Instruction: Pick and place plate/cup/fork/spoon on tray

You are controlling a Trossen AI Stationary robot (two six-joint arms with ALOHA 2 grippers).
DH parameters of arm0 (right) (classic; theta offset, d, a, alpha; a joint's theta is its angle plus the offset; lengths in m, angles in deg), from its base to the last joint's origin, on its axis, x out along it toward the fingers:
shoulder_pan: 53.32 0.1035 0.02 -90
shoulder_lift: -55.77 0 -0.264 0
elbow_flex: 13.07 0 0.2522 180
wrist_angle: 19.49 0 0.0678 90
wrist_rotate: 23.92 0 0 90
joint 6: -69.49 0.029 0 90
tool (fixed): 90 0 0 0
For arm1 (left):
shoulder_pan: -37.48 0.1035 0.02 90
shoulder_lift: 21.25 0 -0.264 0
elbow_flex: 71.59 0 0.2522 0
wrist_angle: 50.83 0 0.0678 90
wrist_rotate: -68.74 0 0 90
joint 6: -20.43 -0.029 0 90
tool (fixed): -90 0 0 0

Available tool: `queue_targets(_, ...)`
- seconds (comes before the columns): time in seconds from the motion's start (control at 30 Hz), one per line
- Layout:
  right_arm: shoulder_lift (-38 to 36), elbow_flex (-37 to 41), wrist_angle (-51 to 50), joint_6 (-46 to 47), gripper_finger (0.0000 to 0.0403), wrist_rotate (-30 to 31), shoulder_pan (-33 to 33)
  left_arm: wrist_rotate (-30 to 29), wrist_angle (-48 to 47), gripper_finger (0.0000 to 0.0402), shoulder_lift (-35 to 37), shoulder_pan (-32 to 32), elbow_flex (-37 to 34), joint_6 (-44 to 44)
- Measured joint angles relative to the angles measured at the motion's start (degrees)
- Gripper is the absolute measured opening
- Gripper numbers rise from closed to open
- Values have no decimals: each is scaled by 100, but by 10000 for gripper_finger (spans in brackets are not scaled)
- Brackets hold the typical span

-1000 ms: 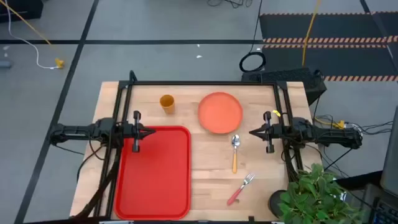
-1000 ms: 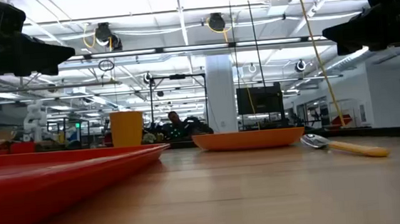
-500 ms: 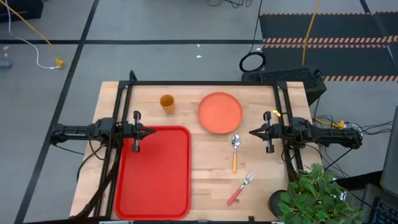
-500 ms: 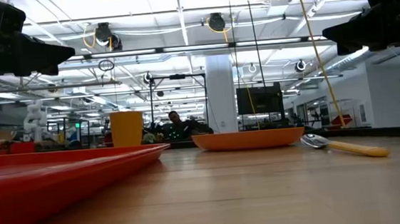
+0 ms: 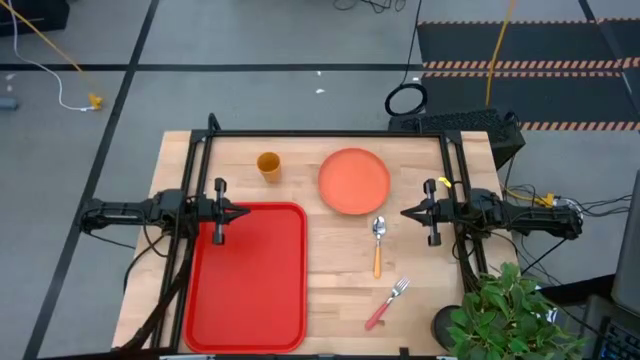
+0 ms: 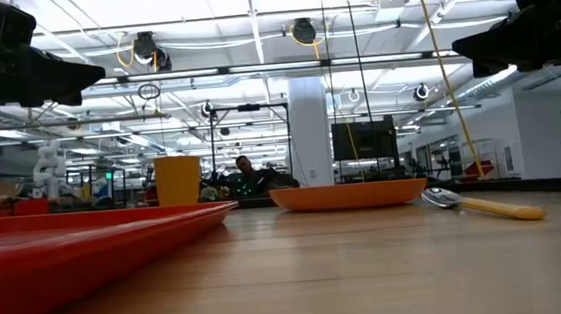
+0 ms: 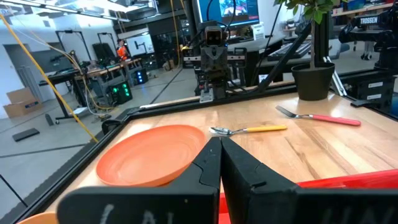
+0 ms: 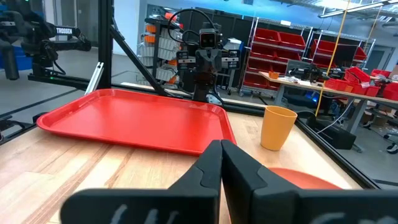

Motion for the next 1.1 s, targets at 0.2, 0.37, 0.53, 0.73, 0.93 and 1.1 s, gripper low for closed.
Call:
queue_targets(0.2, 0, 0, 1, 0, 0, -2, 0, 0, 0, 6, 0, -1, -1, 0)
queue_targets(0.37, 2, -2, 0, 2, 0, -2, 0, 0, 0, 6, 0, -1, 1, 0)
queue_targets(0.53, 2, -2, 1, 2, 0, -1, 1, 0, 0, 6, 1, -1, 0, 0)
queue_targets(0.73, 2, -2, 2, 2, 0, -1, 0, 1053, 230, 6, -41, -17, -12, 10)
queue_targets(0.93, 2, -2, 15, 0, 0, -2, 0, 1128, 190, 6, -57, -14, -12, 7)
queue_targets(1.1, 2, -1, 15, 0, 0, -2, 0, 1141, 218, 6, -59, -14, -12, 4)
